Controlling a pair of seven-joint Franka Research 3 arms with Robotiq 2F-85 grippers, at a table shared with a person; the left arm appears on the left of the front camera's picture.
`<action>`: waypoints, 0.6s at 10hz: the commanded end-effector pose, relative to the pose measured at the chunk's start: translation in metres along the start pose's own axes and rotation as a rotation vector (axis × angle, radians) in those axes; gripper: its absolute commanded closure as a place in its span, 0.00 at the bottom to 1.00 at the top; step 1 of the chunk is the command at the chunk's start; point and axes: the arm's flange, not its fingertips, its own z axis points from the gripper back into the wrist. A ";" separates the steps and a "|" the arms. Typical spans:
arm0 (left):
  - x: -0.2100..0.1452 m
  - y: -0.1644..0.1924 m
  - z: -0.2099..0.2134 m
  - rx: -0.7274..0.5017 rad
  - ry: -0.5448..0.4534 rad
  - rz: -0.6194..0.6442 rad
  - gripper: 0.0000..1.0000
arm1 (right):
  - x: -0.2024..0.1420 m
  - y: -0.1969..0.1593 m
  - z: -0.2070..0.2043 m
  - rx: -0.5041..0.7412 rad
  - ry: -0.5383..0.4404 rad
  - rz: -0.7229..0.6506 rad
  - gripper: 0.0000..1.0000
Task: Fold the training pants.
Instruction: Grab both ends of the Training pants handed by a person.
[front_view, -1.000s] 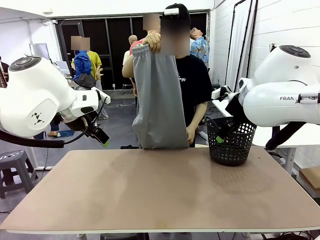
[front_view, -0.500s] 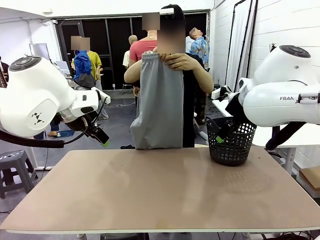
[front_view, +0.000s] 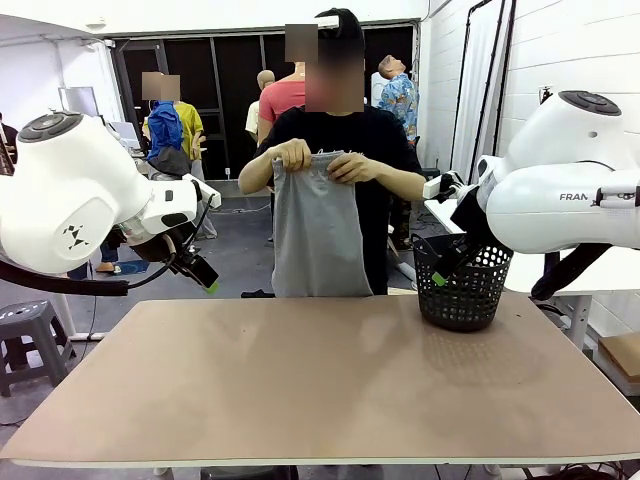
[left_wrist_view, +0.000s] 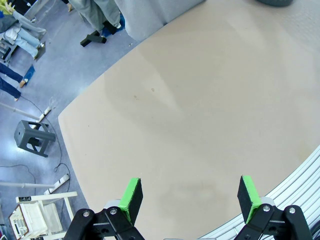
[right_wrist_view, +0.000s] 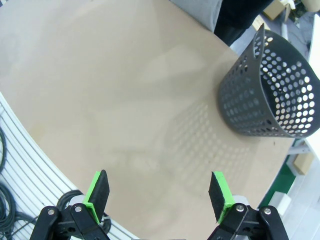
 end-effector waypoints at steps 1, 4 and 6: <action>-0.002 0.000 -0.001 0.003 -0.004 0.000 0.00 | -0.001 0.000 -0.002 0.000 -0.004 0.002 0.00; -0.002 0.000 -0.001 0.003 -0.004 0.000 0.00 | -0.001 0.000 -0.002 0.000 -0.004 0.002 0.00; -0.002 0.000 -0.001 0.003 -0.004 0.000 0.00 | -0.001 0.000 -0.002 0.000 -0.004 0.002 0.00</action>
